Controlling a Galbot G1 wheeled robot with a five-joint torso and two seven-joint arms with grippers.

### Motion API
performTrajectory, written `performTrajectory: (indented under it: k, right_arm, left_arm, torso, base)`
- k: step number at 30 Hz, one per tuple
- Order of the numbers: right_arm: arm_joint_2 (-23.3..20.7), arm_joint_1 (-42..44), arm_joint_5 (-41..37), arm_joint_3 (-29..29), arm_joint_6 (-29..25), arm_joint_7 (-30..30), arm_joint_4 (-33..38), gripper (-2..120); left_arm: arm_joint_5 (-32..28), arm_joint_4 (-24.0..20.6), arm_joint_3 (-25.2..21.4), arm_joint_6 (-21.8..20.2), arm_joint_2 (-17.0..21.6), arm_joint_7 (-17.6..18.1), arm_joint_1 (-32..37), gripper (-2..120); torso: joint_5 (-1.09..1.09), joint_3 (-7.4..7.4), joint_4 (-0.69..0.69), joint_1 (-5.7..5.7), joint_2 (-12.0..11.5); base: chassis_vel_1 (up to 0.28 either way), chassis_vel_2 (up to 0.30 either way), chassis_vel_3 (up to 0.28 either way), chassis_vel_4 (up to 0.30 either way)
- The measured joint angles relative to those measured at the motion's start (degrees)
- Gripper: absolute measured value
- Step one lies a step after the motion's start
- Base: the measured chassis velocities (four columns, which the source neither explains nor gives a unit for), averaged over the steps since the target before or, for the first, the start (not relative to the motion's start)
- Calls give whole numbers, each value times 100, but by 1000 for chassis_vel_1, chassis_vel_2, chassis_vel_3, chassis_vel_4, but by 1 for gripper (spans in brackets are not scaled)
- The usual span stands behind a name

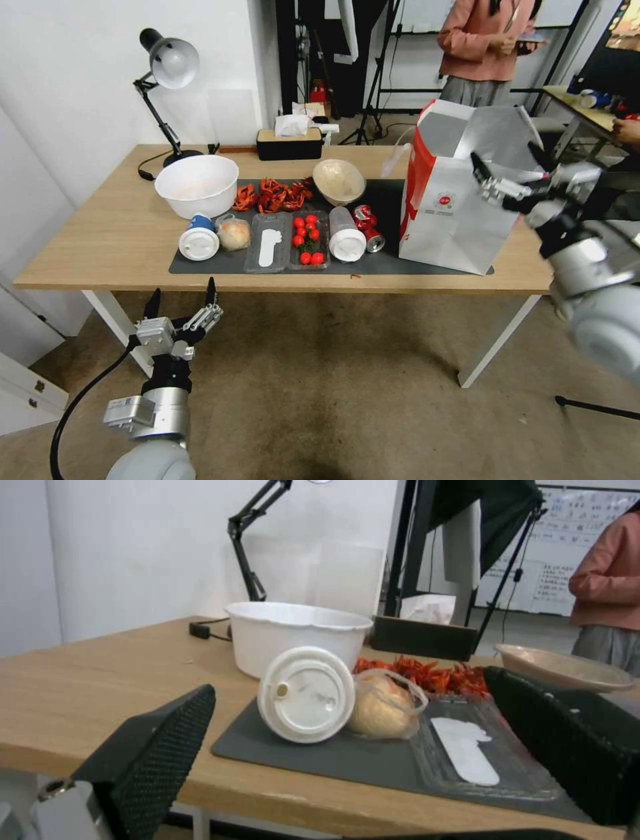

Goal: Pick up the food delivery bag from the floor and place it on the table.

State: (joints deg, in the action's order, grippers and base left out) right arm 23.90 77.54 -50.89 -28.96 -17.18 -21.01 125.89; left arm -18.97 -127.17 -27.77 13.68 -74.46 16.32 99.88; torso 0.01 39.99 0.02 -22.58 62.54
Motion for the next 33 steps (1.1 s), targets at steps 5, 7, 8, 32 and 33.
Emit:
performTrajectory:
  k: [5,7,8,32,33]
  right_arm:
    - [307,541,535,46,-226,4,15,100]
    - [587,817,804,68,-267,4,12,100]
    - [587,817,804,68,-267,4,12,100]
    - [2147,2487,1827,267,-574,435,-312,100]
    - [2192,2490,1839,267,-575,453,-322,100]
  left_arm:
    - [44,6,-33,92,-62,-117,31,100]
    - [51,31,-27,110,-66,-190,28,100]
    - [51,31,-27,110,-66,-190,28,100]
    - [151,516,51,300,-6,-781,-14,100]
    - [147,532,59,301,3,-797,-19,100]
  torso:
    - [-2,0,-2,0,0]
    - [-1,0,-2,0,0]
    - [-1,0,-2,0,0]
    - [-2,0,-1,0,0]
    - [-1,0,-2,0,0]
  base:
    - [0,0,0,0]
    - [0,0,0,0]
    - [0,0,0,0]
    - [0,0,0,0]
    - [0,0,0,0]
